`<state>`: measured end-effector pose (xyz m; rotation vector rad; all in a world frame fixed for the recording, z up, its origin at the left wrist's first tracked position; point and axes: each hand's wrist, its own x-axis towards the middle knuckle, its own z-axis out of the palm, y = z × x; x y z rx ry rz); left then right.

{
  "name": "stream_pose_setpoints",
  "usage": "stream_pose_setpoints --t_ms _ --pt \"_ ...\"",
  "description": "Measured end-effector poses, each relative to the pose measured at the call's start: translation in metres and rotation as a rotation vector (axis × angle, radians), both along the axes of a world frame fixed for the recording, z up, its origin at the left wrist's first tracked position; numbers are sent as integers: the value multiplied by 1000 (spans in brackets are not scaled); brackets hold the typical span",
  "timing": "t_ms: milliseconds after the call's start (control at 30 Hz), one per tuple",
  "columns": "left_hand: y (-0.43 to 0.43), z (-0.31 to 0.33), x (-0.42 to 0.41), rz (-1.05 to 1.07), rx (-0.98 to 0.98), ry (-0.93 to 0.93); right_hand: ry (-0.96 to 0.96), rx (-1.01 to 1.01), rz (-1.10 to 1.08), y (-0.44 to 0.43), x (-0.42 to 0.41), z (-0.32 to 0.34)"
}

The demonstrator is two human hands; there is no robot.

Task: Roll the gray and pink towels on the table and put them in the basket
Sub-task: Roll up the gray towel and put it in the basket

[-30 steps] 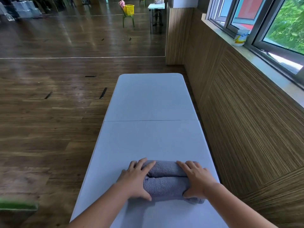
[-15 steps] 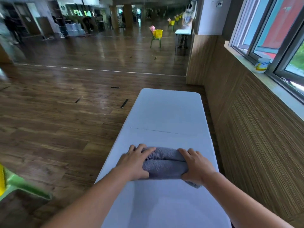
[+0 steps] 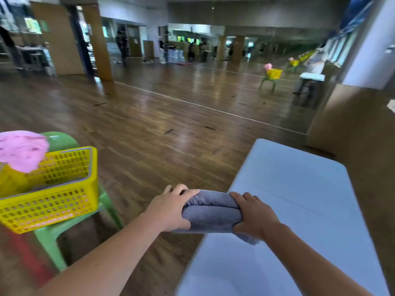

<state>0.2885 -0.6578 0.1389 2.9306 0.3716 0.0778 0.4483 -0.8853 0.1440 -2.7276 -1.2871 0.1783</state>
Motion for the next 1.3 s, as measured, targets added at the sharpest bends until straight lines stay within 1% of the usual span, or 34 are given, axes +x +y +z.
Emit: stream_pose_setpoints --t_ms 167,300,500,633,767,1100,1300 --pt "119 4 -99 165 12 13 18 23 157 147 -65 -2" --pt "196 9 -176 324 25 13 49 37 298 254 -114 -2" --pt "275 6 -276 557 21 56 64 40 543 385 -181 -6" --pt "315 -4 -317 663 -3 103 73 19 651 452 -207 -19" --pt "361 -14 -321 718 -16 124 90 -4 706 512 -207 -32" --pt "505 -17 -244 744 -16 103 147 -36 749 670 -126 -37" --pt "585 -35 -231 771 -86 106 154 -85 765 757 -109 -49"
